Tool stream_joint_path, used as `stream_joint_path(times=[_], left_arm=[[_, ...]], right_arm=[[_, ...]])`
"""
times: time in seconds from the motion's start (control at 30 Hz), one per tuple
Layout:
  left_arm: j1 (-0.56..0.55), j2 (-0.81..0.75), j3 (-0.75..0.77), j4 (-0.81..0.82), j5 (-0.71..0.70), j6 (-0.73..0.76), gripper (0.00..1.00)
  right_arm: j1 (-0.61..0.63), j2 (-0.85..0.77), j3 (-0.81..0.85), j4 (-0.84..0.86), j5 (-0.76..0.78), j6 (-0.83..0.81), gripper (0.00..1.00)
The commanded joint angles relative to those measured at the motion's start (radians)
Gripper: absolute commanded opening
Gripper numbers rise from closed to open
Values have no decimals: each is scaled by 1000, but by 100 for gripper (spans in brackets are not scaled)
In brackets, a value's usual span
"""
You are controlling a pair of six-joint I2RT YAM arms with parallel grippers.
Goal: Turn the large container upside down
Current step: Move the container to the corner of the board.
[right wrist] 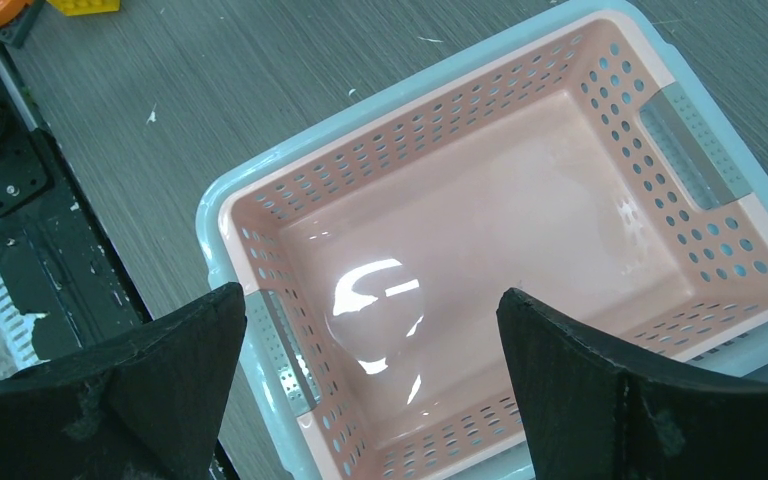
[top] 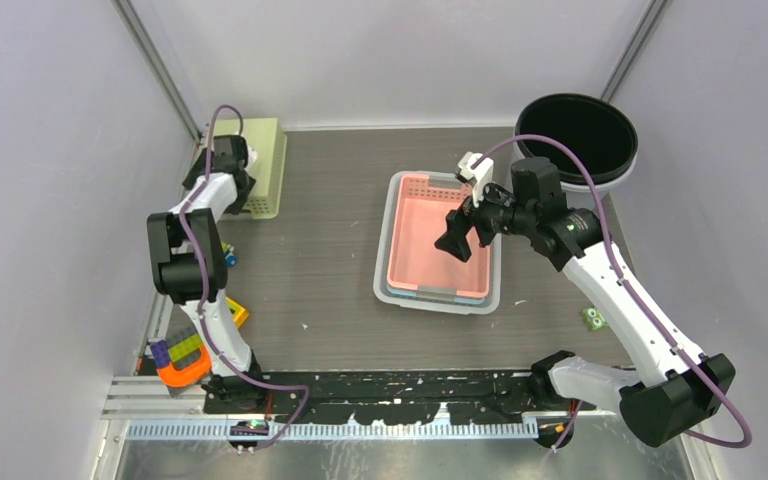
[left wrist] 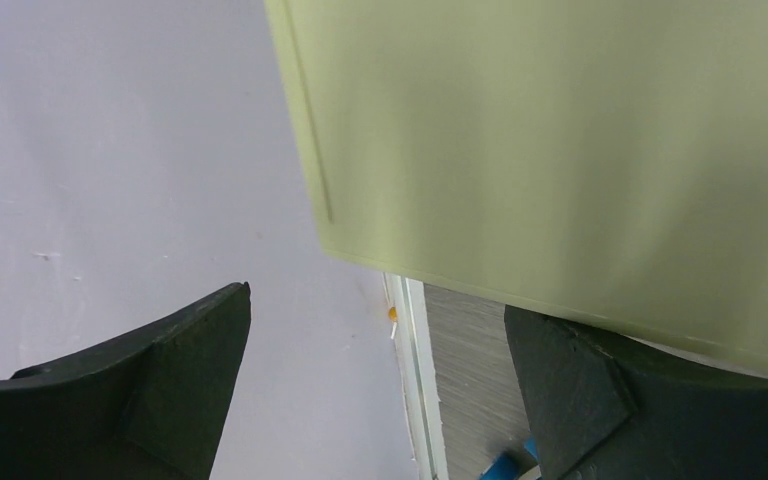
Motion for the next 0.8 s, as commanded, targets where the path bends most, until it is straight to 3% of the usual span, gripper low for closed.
stream_joint_path(times=[0.0, 0.47, 0.6, 0.77], left_arm=[[13, 9, 52, 51, -37, -16, 100], [15, 24, 82, 58, -60, -16, 100], [14, -56, 40, -3, -17, -54, 100], [13, -217, -58, -64, 66, -97, 100]], right_arm=[[-3, -11, 4, 42, -15, 7, 100], [-3, -20, 15, 37, 1, 6, 100], [-2, -13, 64, 25, 26, 72, 100], [-2, 31, 251, -49, 97, 252, 100]])
